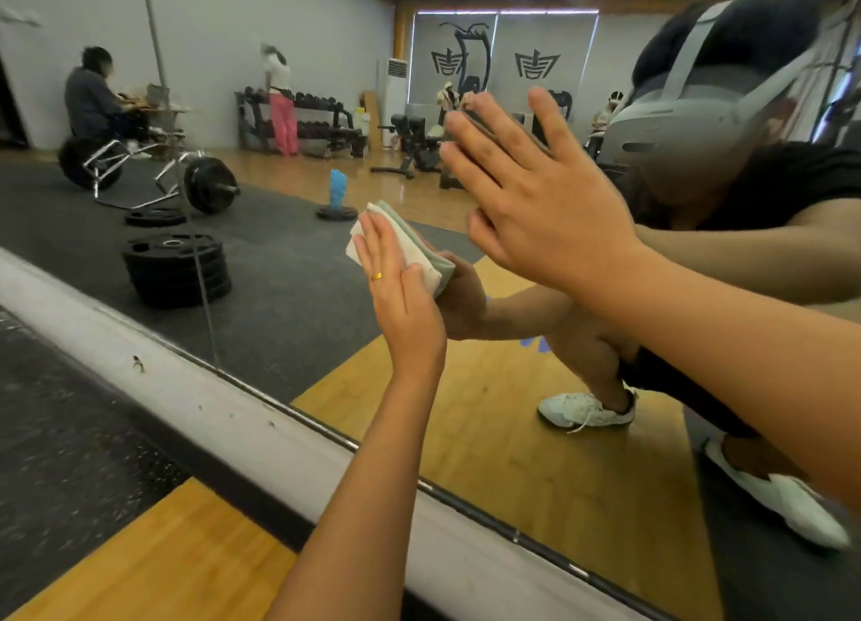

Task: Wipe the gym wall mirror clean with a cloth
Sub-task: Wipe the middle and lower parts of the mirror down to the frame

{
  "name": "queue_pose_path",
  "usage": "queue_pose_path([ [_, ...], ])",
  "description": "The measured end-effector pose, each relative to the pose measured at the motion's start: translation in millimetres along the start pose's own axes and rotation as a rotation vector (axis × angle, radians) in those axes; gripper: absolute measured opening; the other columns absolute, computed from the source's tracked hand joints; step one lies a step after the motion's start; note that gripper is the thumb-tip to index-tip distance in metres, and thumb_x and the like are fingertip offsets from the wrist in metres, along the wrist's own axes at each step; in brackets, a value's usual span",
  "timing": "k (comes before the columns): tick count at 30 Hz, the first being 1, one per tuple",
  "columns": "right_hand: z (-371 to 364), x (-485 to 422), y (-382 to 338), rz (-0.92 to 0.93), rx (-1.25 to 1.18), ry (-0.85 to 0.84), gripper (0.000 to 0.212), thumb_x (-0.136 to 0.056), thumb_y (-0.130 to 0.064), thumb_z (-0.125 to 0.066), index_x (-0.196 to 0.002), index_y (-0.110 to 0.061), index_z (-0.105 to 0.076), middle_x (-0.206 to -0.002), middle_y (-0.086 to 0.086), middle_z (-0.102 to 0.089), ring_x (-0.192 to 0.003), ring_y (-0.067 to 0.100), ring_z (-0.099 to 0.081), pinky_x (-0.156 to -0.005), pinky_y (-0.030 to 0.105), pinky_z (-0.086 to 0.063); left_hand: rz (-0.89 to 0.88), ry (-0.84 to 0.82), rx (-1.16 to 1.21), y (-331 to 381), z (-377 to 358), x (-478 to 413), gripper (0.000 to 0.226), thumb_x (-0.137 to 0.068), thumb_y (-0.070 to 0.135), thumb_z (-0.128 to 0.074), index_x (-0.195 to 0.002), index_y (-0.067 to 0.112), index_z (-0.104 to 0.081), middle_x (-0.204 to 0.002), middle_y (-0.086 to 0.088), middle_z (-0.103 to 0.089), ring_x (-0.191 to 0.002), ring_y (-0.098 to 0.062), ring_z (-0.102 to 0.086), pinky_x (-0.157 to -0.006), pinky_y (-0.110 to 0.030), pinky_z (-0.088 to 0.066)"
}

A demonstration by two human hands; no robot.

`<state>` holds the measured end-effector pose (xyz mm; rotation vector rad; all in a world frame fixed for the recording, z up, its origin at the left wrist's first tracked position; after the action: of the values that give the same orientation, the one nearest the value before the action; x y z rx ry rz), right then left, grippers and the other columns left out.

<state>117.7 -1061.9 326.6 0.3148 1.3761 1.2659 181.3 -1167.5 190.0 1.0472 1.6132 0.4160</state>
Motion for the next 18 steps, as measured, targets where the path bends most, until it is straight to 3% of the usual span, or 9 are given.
queue_pose_path([
  [4, 6, 4, -8, -0.024, -0.118, 0.063, 0.062, -0.102, -0.033, -0.028, -0.158, -0.006, -0.036, -0.167, 0.016, -0.027, -0.158, 0.033, -0.017, -0.126, 0.056, 0.002, -0.023, -0.107, -0.017, -4, 21, 5, 0.066, -0.104, 0.007, -0.037, -0.165, 0.021, -0.015, -0.172, 0.011, -0.009, -0.158, -0.005, -0.005, -0.130, -0.032, -0.013],
  [7, 10, 8, -47, 0.181, -0.230, 0.071, 0.062, -0.099, -0.035, -0.037, -0.154, -0.006, -0.044, -0.163, 0.016, -0.036, -0.156, 0.031, -0.025, -0.127, 0.053, -0.004, -0.063, -0.104, -0.045, -9, 33, 3, 0.064, -0.109, 0.025, -0.047, -0.164, 0.025, -0.014, -0.172, 0.012, -0.009, -0.157, -0.005, -0.015, -0.123, -0.021, -0.026],
  [10, 2, 12, -76, 0.319, -0.321, -0.018, 0.063, -0.098, -0.032, -0.026, -0.151, -0.006, -0.049, -0.158, 0.016, -0.044, -0.152, 0.031, -0.033, -0.125, 0.051, -0.009, -0.063, -0.066, -0.001, -15, 34, 2, 0.060, -0.111, 0.016, -0.043, -0.164, 0.021, -0.016, -0.172, 0.010, -0.013, -0.156, -0.006, -0.021, -0.125, -0.031, -0.029],
  [14, -6, 14, -86, 0.262, -0.327, -0.091, 0.064, -0.099, -0.033, -0.023, -0.147, -0.005, -0.054, -0.152, 0.016, -0.052, -0.148, 0.035, -0.040, -0.124, 0.051, -0.008, -0.047, 0.086, -0.020, -23, 37, 12, 0.053, -0.112, 0.008, -0.033, -0.163, 0.014, -0.021, -0.170, 0.008, -0.016, -0.155, -0.004, -0.021, -0.125, -0.023, -0.024],
  [18, 0, 6, -98, 0.198, -0.292, -0.078, 0.065, -0.098, -0.034, -0.022, -0.140, -0.002, -0.060, -0.144, 0.019, -0.059, -0.144, 0.038, -0.046, -0.123, 0.047, -0.006, 0.109, 0.248, -0.277, -57, 47, 21, 0.053, -0.111, 0.019, -0.027, -0.164, 0.015, -0.020, -0.171, 0.008, -0.012, -0.159, -0.009, -0.008, -0.131, -0.047, -0.003],
])
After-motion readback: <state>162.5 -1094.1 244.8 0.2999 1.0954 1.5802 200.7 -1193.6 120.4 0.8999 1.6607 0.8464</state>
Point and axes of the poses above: each hand's wrist, its own x-axis away from the middle knuckle, its own z-axis out of the back of the hand, y = z × x, the point moved 2 cm from there along -x, towards the middle knuckle
